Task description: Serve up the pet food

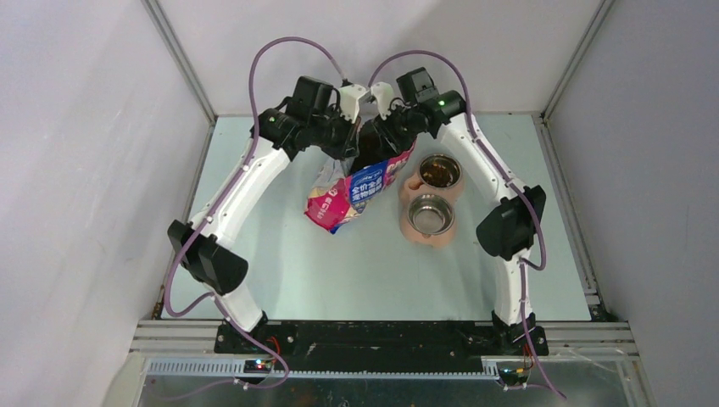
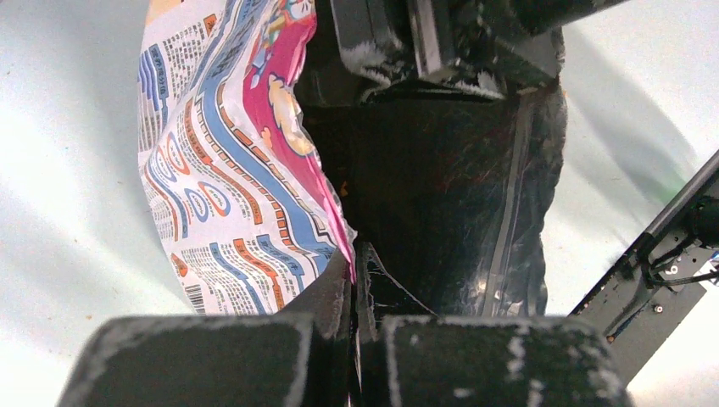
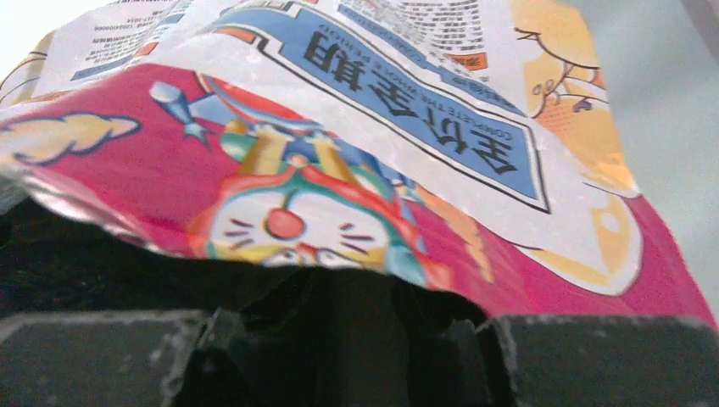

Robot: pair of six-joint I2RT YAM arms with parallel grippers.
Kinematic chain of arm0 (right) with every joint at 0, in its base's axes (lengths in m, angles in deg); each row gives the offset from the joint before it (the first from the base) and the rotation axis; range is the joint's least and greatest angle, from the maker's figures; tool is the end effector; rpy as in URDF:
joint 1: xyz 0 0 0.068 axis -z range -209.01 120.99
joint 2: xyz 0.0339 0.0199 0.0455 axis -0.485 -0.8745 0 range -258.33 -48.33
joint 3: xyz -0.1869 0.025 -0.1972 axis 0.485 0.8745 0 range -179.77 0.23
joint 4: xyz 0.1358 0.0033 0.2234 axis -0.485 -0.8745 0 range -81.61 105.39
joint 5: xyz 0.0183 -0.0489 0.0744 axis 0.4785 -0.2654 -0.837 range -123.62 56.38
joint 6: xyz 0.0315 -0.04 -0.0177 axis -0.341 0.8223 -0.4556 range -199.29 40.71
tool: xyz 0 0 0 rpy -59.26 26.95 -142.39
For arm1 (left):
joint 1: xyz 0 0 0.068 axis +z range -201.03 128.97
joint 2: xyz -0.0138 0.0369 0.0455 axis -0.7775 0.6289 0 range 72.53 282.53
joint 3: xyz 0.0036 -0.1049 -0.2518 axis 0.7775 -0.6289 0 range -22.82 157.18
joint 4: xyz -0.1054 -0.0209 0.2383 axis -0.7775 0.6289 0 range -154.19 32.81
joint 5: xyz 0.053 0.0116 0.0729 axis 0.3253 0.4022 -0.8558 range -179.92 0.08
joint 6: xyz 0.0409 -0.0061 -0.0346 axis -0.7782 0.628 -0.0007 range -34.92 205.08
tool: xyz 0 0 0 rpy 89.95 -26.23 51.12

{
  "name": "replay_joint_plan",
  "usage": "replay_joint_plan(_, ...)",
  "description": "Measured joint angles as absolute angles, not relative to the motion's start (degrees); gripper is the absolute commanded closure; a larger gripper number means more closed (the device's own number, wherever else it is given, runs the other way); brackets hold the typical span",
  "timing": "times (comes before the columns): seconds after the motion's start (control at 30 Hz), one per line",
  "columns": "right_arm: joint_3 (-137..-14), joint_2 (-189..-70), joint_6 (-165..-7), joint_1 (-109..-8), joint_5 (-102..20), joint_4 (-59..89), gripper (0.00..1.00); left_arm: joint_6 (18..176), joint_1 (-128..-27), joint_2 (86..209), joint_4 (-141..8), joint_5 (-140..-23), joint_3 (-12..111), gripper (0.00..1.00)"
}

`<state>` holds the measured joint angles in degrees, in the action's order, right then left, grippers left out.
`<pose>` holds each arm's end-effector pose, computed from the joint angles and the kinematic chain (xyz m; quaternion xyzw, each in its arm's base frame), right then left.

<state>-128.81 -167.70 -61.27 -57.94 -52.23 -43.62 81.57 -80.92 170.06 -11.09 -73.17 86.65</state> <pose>0.3894 0.2281 0.3623 -0.4201 0.8264 0.1835 0.3269 0.3099 -0.1899 0.4134 0.3165 0.8456 -0.2224 0.3679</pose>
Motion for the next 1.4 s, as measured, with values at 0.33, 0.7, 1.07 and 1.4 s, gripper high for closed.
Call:
replay_joint_plan(0.33,-122.2,-167.7,-63.4,-61.2,-56.1,-43.7,1.00,80.2,-81.0,169.8,-10.9,-73.7,86.6,1.00)
replay_joint_plan(0.7,-121.0,-167.5,-67.6,-59.8,-65.5,-42.8,1.00,78.5,-81.0,168.8,-11.3,-74.7,85.8,1.00)
replay_joint_plan(1.07,-120.1,-166.7,-75.9,-57.4,-75.4,-42.1,1.00,72.9,-81.1,166.2,-13.8,-77.4,82.0,1.00)
replay_joint_plan(1.4,-120.1,-166.7,-87.4,-52.4,-85.8,-39.1,1.00,69.8,-81.1,165.9,-13.3,-79.8,82.7,1.00)
